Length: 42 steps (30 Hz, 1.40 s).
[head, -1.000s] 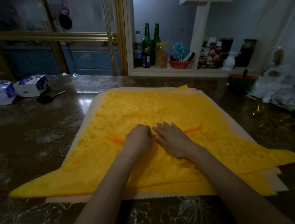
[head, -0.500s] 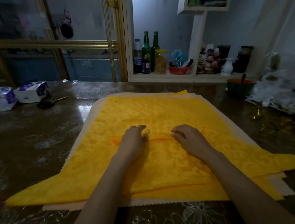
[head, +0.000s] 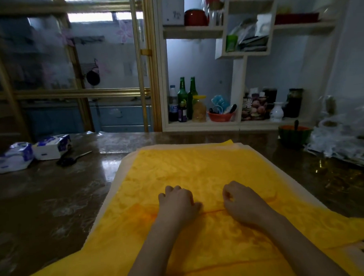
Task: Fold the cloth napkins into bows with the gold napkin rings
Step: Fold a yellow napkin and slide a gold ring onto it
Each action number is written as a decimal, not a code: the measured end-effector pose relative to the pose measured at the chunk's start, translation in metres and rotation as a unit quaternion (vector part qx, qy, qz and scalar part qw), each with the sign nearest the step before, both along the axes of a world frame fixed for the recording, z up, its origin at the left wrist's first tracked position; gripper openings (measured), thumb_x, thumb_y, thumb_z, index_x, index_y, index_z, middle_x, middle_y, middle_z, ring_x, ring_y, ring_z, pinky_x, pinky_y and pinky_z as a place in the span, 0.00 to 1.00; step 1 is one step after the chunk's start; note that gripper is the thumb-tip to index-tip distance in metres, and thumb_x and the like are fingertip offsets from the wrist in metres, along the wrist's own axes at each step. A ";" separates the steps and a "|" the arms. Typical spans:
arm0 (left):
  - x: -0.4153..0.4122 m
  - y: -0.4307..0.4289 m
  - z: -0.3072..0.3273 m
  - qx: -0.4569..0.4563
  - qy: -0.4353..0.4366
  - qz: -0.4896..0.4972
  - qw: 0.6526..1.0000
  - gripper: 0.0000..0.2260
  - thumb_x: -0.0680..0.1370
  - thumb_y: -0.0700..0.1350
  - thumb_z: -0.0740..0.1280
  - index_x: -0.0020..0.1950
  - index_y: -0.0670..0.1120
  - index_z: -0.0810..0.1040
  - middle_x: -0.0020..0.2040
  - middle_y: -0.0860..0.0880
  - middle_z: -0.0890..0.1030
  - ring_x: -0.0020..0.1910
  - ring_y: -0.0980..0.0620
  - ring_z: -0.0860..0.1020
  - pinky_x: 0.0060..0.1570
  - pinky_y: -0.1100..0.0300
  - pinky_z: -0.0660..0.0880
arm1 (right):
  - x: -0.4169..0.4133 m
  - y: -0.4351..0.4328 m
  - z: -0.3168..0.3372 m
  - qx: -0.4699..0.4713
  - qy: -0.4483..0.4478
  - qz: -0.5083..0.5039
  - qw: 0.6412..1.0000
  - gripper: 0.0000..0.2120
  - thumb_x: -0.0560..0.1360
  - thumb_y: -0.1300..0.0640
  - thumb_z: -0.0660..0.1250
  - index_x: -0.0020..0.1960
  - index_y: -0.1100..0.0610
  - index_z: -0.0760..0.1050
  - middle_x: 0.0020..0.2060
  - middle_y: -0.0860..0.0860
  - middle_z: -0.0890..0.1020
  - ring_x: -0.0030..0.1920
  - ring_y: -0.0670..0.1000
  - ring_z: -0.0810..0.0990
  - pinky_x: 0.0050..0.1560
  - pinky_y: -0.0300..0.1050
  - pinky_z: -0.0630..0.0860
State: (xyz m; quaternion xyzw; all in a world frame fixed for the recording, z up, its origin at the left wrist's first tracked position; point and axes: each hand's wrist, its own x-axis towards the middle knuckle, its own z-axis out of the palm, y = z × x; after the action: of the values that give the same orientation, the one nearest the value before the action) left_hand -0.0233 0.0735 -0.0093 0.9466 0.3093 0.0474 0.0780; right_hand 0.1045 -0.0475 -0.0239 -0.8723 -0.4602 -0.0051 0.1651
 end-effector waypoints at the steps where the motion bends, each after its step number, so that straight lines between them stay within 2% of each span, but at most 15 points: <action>1: 0.002 -0.002 -0.003 0.018 -0.006 -0.002 1.000 0.16 0.79 0.55 0.60 0.59 0.46 0.76 0.62 0.45 0.72 0.66 0.44 0.64 0.63 0.50 0.62 | -0.002 0.002 -0.001 0.011 -0.016 -0.006 1.000 0.06 0.77 0.55 0.58 0.49 0.54 0.72 0.49 0.49 0.73 0.48 0.49 0.73 0.50 0.42 0.69; 4: 0.012 -0.006 -0.018 0.030 -0.052 -0.041 0.997 0.17 0.80 0.46 0.58 0.69 0.47 0.65 0.70 0.45 0.66 0.71 0.46 0.60 0.68 0.51 0.58 | -0.014 0.010 -0.004 0.038 -0.047 0.020 0.998 0.13 0.79 0.59 0.54 0.62 0.55 0.69 0.65 0.53 0.69 0.60 0.51 0.72 0.58 0.42 0.67; 6: 0.014 -0.009 -0.026 0.008 -0.029 -0.053 0.998 0.21 0.81 0.44 0.54 0.74 0.47 0.57 0.75 0.46 0.58 0.76 0.48 0.52 0.72 0.47 0.50 | -0.026 0.019 -0.009 -0.026 -0.063 0.070 0.995 0.19 0.82 0.60 0.50 0.73 0.57 0.61 0.75 0.52 0.59 0.73 0.51 0.60 0.69 0.43 0.57; 9: 0.011 -0.007 -0.036 0.002 0.018 -0.040 0.999 0.21 0.83 0.48 0.49 0.76 0.48 0.54 0.78 0.47 0.51 0.77 0.48 0.47 0.72 0.47 0.43 | -0.032 0.025 -0.017 -0.112 -0.068 0.082 0.988 0.22 0.84 0.52 0.44 0.76 0.52 0.53 0.77 0.50 0.53 0.76 0.49 0.50 0.74 0.49 0.43; 12: 0.000 0.002 -0.039 -0.011 0.017 -0.028 0.999 0.22 0.83 0.53 0.44 0.77 0.52 0.51 0.78 0.49 0.47 0.77 0.49 0.45 0.73 0.49 0.41 | -0.014 0.014 -0.021 -0.140 -0.018 0.047 0.989 0.25 0.82 0.43 0.44 0.77 0.47 0.48 0.77 0.48 0.48 0.77 0.49 0.45 0.74 0.52 0.39; 15: -0.016 0.014 -0.041 -0.020 0.026 -0.041 0.999 0.23 0.82 0.56 0.45 0.77 0.54 0.49 0.78 0.50 0.45 0.77 0.51 0.44 0.73 0.51 0.40 | 0.012 -0.010 -0.020 -0.153 0.001 0.039 0.987 0.25 0.82 0.43 0.43 0.77 0.46 0.46 0.77 0.47 0.46 0.76 0.48 0.43 0.73 0.49 0.38; 18: -0.023 0.021 -0.041 -0.046 0.012 -0.049 0.998 0.22 0.83 0.55 0.46 0.77 0.54 0.52 0.78 0.50 0.47 0.76 0.52 0.45 0.73 0.53 0.42 | 0.027 -0.028 -0.020 -0.108 0.038 0.038 0.993 0.23 0.82 0.45 0.44 0.76 0.46 0.50 0.77 0.47 0.49 0.76 0.47 0.46 0.73 0.45 0.41; 21: -0.024 0.022 -0.036 -0.068 -0.051 -0.058 0.995 0.19 0.83 0.52 0.50 0.73 0.52 0.64 0.76 0.48 0.59 0.76 0.51 0.53 0.73 0.53 0.51 | 0.024 -0.035 -0.023 -0.010 0.049 0.045 0.998 0.20 0.82 0.48 0.50 0.73 0.48 0.62 0.74 0.48 0.61 0.75 0.47 0.55 0.73 0.43 0.46; 24: -0.029 0.021 -0.031 -0.045 -0.112 -0.060 0.991 0.15 0.81 0.48 0.58 0.65 0.47 0.74 0.66 0.45 0.73 0.68 0.48 0.68 0.63 0.59 0.65 | 0.022 -0.039 -0.021 0.059 0.024 0.050 0.997 0.15 0.80 0.51 0.58 0.66 0.50 0.72 0.65 0.48 0.74 0.67 0.47 0.68 0.71 0.45 0.53; 27: -0.034 0.016 -0.024 -0.016 -0.130 -0.035 0.991 0.13 0.79 0.49 0.63 0.61 0.46 0.76 0.60 0.46 0.76 0.61 0.47 0.73 0.56 0.58 0.68 | 0.018 -0.043 -0.018 0.102 -0.010 0.053 0.993 0.11 0.77 0.54 0.64 0.59 0.54 0.76 0.56 0.49 0.79 0.58 0.49 0.74 0.66 0.45 0.62; 31: -0.037 0.005 -0.016 0.001 -0.113 -0.038 0.993 0.12 0.76 0.47 0.67 0.58 0.48 0.76 0.60 0.47 0.75 0.64 0.47 0.68 0.58 0.57 0.66 | 0.009 -0.049 -0.016 0.127 -0.027 0.065 0.989 0.07 0.75 0.61 0.68 0.51 0.53 0.74 0.48 0.48 0.77 0.47 0.47 0.73 0.47 0.38 0.66; 35: -0.036 -0.005 -0.015 -0.021 -0.132 -0.028 0.991 0.10 0.73 0.58 0.68 0.46 0.53 0.75 0.58 0.50 0.76 0.67 0.49 0.66 0.65 0.52 0.64 | 0.004 -0.052 -0.013 0.072 0.007 0.077 0.994 0.11 0.74 0.67 0.61 0.47 0.51 0.67 0.45 0.49 0.74 0.39 0.45 0.69 0.36 0.39 0.65; 39: -0.032 -0.012 -0.019 -0.015 -0.158 -0.028 0.987 0.10 0.76 0.55 0.65 0.41 0.50 0.74 0.53 0.48 0.78 0.62 0.48 0.70 0.62 0.53 0.66 | 0.001 -0.055 -0.009 0.044 0.035 0.071 0.996 0.06 0.74 0.62 0.60 0.46 0.52 0.69 0.45 0.50 0.75 0.43 0.49 0.71 0.43 0.45 0.69; 40: -0.032 -0.014 -0.019 -0.004 -0.154 -0.029 0.988 0.09 0.77 0.54 0.65 0.42 0.50 0.74 0.53 0.49 0.77 0.61 0.49 0.71 0.61 0.54 0.66 | -0.001 -0.054 -0.008 0.048 0.030 0.063 0.996 0.03 0.75 0.59 0.60 0.45 0.53 0.70 0.45 0.50 0.75 0.43 0.49 0.72 0.44 0.46 0.71; 42: -0.030 -0.017 -0.021 0.024 -0.132 -0.033 0.990 0.09 0.79 0.52 0.62 0.52 0.49 0.76 0.57 0.49 0.76 0.63 0.49 0.69 0.63 0.55 0.64 | -0.007 -0.051 -0.008 0.054 -0.012 0.049 0.997 0.07 0.78 0.54 0.59 0.44 0.55 0.71 0.43 0.50 0.74 0.42 0.49 0.73 0.43 0.46 0.71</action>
State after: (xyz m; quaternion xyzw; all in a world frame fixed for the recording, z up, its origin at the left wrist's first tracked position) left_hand -0.0535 0.0566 -0.0304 0.9433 0.2639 0.1767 0.0965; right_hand 0.0973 -0.0986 -0.0316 -0.8385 -0.5033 -0.0322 0.2062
